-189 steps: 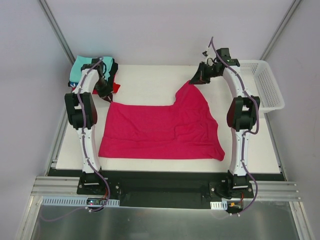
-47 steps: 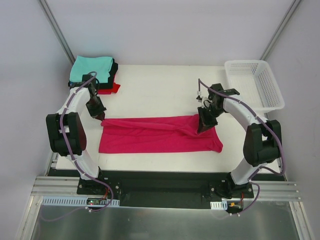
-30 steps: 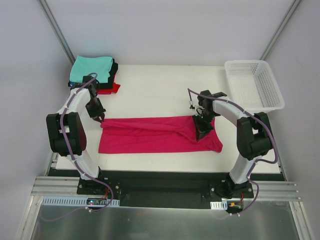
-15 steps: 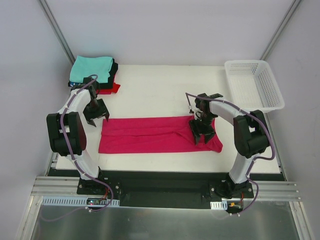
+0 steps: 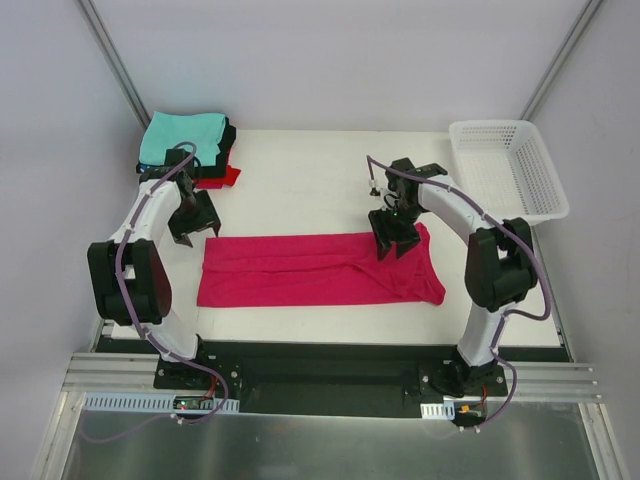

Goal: Fold and stack the t-shirts

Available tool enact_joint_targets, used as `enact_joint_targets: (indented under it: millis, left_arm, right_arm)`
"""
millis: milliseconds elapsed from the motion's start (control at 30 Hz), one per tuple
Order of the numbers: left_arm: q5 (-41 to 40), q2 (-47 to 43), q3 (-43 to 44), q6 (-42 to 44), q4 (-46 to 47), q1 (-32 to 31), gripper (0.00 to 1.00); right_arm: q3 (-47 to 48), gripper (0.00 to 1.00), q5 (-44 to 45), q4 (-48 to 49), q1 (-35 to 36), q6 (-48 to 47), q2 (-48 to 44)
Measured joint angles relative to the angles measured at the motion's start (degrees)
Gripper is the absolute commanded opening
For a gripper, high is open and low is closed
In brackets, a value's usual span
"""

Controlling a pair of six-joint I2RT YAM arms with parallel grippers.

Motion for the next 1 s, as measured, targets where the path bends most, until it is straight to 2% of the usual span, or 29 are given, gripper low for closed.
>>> enact_joint_targets:
  millis: [367, 567, 1000]
  left_arm:
    - [-0.1, -4.2, -1.4, 0.0, -0.1, -1.7, 0.65]
    - [-0.1, -4.4, -2.0, 0.0, -0.4, -1.7, 0.64]
    - [-0.1, -4.5, -1.4, 0.0, -1.1, -1.7, 0.64]
  right_arm:
    - [2.8, 0.43, -4.9, 2.3, 0.2, -1.7, 9.6]
    - [4.1, 0.14, -6.2, 3.0, 0.2, -2.4, 12.6]
    - [3.6, 0.09, -6.2, 0.7, 1.9, -2.8, 10.6]
